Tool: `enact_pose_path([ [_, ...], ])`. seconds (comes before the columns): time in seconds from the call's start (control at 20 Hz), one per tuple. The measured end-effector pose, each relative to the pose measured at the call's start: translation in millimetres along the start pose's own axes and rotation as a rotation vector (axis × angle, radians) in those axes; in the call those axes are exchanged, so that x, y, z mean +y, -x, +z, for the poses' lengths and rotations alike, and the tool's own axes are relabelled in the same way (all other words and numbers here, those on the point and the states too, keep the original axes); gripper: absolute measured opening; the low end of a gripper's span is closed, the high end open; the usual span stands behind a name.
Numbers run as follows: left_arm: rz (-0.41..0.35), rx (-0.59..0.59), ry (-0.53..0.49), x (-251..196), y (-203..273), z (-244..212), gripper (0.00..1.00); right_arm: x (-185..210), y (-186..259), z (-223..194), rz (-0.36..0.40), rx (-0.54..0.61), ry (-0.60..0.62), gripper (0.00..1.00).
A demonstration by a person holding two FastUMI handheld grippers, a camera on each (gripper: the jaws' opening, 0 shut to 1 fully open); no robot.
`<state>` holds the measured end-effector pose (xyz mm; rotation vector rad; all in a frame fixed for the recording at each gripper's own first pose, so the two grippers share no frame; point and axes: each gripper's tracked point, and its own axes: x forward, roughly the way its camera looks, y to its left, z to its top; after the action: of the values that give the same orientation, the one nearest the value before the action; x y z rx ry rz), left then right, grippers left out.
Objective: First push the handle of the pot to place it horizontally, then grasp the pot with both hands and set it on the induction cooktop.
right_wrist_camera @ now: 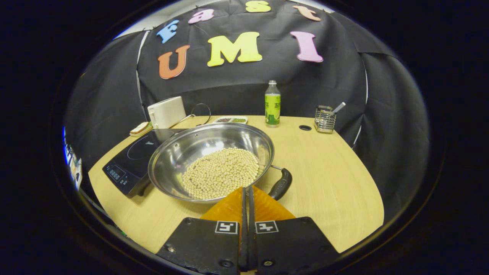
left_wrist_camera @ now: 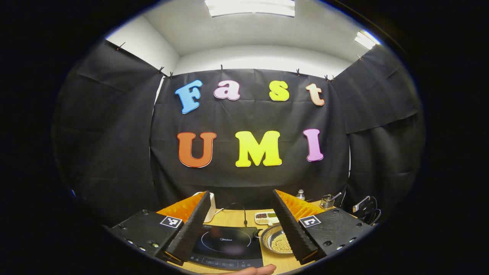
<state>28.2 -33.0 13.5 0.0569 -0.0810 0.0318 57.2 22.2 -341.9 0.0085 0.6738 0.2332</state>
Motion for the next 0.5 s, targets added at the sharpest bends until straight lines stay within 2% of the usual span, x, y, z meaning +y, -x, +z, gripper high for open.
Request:
enact_pose_path([
  [0.2, 0.005, 0.043, 0.000, -7.1, -16.5, -19.9, 0.95, -12.1, -8.4, 6.7, -0.011, 0.005, 0.004, 0.00],
  [0.25, 0.006, 0.055, -0.003, -8.7, -20.9, -25.7, 0.95, -14.7, -10.3, 8.2, -0.016, 0.005, 0.010, 0.04],
  [0.35, 0.007, 0.073, -0.007, -10.9, -28.9, -34.4, 0.95, -20.7, -15.5, 12.4, -0.029, 0.007, 0.021, 0.01],
  [0.45, 0.002, 0.089, -0.001, -14.3, -35.4, -42.6, 0.95, -24.7, -20.1, 15.6, -0.038, 0.009, 0.023, 0.04],
  [0.5, -0.002, 0.095, -0.001, -15.8, -39.1, -46.5, 0.95, -26.8, -22.1, 16.9, -0.040, 0.011, 0.021, 0.00],
])
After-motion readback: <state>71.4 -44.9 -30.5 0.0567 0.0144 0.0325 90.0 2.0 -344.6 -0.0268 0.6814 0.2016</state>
